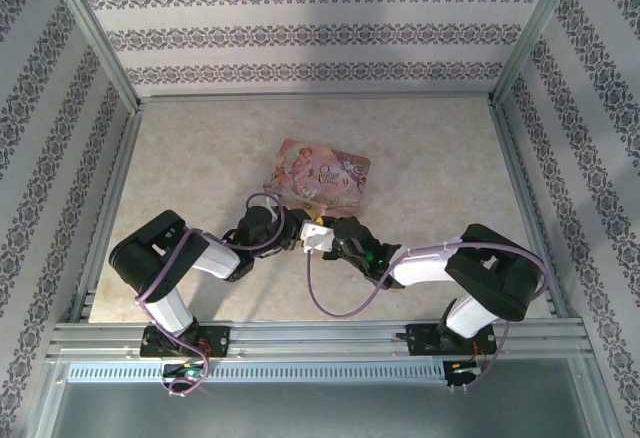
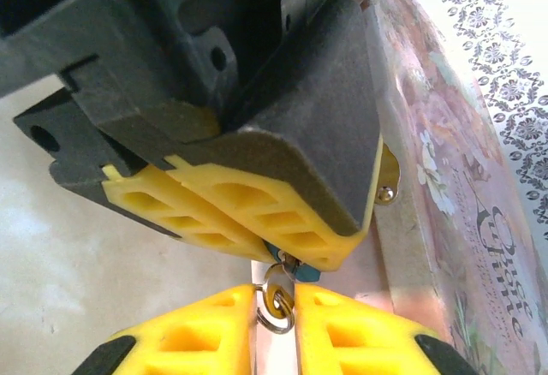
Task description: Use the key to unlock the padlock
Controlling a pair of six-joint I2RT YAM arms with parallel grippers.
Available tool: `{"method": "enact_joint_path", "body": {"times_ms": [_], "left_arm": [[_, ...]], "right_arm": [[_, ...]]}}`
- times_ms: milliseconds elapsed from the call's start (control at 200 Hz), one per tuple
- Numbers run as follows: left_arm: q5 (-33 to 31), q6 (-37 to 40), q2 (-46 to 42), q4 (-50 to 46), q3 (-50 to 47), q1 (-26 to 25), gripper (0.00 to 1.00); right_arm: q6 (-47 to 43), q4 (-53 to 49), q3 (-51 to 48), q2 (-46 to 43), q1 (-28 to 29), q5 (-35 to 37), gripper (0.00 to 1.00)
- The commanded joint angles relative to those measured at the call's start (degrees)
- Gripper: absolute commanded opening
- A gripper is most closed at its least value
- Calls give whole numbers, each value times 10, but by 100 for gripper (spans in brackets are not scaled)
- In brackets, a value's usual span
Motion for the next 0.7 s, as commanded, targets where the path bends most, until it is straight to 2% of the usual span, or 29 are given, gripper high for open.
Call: {"method": "enact_joint_path", "body": {"times_ms": [0, 305, 695], "left_arm": [[-6, 8, -24, 27, 1, -6, 5], [-6, 7, -23, 27, 1, -6, 5], [-5, 4, -18, 29, 0, -6, 5]], "right_arm": [[-1, 19, 12, 14, 8, 15, 19], [7, 45, 12, 32, 16, 26, 16], [40, 68, 10, 45, 27, 36, 0]]}}
